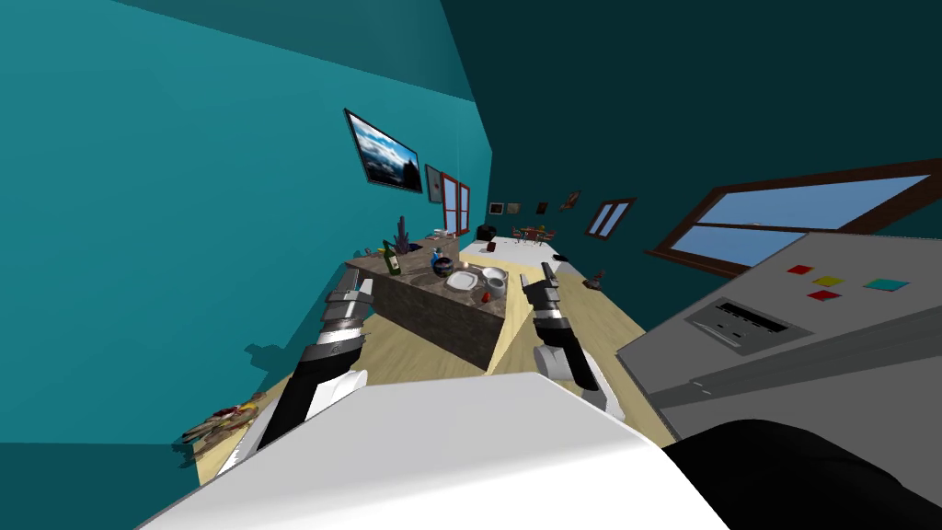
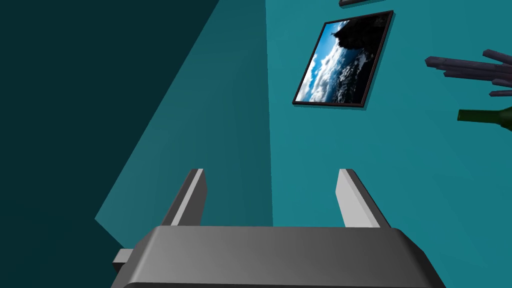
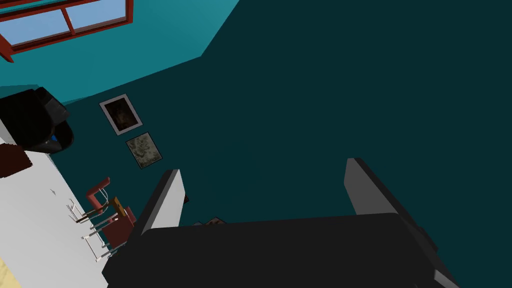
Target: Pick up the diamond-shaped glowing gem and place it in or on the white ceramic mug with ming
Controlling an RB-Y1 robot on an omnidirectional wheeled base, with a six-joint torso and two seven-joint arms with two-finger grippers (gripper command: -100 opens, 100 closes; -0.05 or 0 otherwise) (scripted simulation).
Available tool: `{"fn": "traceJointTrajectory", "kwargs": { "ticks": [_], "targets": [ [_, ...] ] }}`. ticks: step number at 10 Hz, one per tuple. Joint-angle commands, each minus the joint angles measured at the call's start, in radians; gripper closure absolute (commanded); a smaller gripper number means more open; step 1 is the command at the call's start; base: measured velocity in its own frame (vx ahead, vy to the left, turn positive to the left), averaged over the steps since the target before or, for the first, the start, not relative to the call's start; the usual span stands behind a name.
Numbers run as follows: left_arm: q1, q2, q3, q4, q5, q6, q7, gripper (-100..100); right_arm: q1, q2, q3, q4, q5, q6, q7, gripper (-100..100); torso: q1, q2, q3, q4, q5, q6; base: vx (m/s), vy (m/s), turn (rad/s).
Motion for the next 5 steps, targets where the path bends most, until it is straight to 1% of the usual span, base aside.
{"fn": "traceJointTrajectory", "kwargs": {
  "ticks": [1,2,3,4,5],
  "targets": [
    [0.000,0.000,0.000,0.000,0.000,0.000,0.000,0,0.000,-0.004,0.001,-0.005,0.007,0.027,-0.039,-100,0.000,0.000,0.000,0.000,0.000,0.000,0.036,0.068,-0.032],
    [0.000,0.000,0.000,0.000,0.000,0.000,0.000,0,-0.007,-0.012,0.001,-0.008,0.020,0.069,-0.074,-100,-0.001,0.001,0.000,0.000,0.000,0.000,0.042,0.076,-0.056],
    [0.000,0.000,0.000,0.000,0.000,0.000,0.000,0,-0.007,-0.012,0.001,-0.008,0.020,0.069,-0.091,-100,0.000,0.001,0.000,0.000,0.000,0.000,0.041,0.068,-0.038],
    [0.000,0.000,0.000,0.000,0.000,0.000,0.000,0,-0.014,-0.017,0.001,-0.010,0.033,0.114,-0.126,-100,-0.001,0.001,0.000,0.000,0.000,0.000,0.060,0.090,-0.054],
    [0.000,0.000,0.000,0.000,0.000,0.000,0.000,0,-0.014,-0.017,0.001,-0.010,0.033,0.114,-0.145,-100,0.000,0.000,0.000,0.000,0.000,0.000,0.056,0.078,-0.033]
  ]
}}
